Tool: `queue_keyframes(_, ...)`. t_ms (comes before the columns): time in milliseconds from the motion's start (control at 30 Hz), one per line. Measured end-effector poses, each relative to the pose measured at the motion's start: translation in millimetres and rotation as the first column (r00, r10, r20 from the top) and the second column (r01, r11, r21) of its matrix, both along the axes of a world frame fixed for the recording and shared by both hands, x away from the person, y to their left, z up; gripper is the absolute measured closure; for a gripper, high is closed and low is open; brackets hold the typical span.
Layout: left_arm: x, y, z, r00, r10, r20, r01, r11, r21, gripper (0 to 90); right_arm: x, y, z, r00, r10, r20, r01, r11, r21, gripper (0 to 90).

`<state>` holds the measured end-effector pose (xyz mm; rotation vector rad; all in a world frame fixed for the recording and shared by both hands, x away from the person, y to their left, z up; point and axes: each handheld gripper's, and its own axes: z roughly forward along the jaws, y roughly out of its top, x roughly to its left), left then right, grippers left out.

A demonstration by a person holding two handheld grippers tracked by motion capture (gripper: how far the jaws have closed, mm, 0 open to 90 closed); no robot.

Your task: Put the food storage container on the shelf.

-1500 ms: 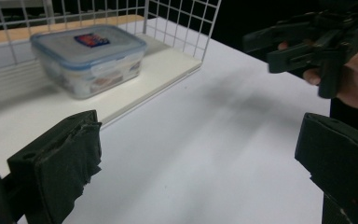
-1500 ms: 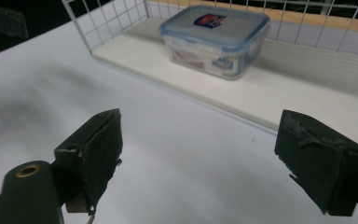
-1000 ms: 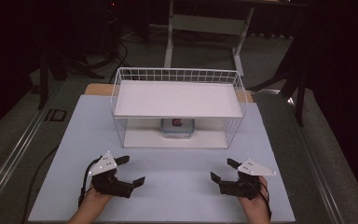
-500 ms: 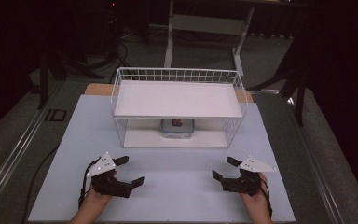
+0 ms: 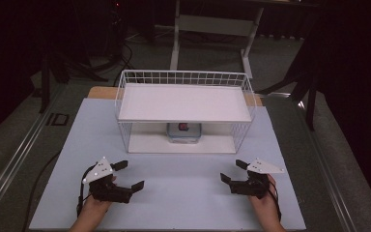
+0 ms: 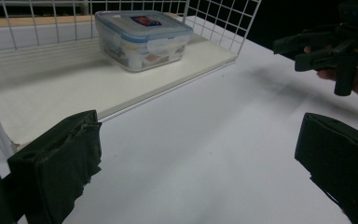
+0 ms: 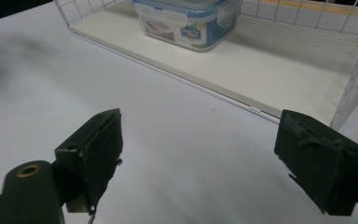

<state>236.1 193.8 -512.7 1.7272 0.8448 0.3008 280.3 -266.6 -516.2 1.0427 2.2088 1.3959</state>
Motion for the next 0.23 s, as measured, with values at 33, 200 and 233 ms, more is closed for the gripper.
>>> queue_keyframes(33, -0.3, 0.5, -0.1, 1.0000, 0.002, -0.001, -0.002, 1.0000, 0.002, 1.2, 0.8, -0.1, -0.3, 1.0000, -0.001, -0.005, 0.001, 1.000, 0.004, 15.2)
queue_keyframes(200, -1.5, 1.7, -0.6, 1.0000, 0.007, -0.004, -0.007, 1.0000, 0.004, 1.2, 3.3, 0.9, -1.0, 1.0000, -0.002, -0.009, 0.002, 1.000, 0.008, 15.3)
queue_keyframes(233, -1.8, 1.9, -0.7, 1.0000, 0.008, -0.003, -0.008, 1.0000, 0.005, 1.2, 3.4, 1.5, -0.9, 0.9999, -0.001, -0.011, 0.001, 1.000, 0.007, 15.3)
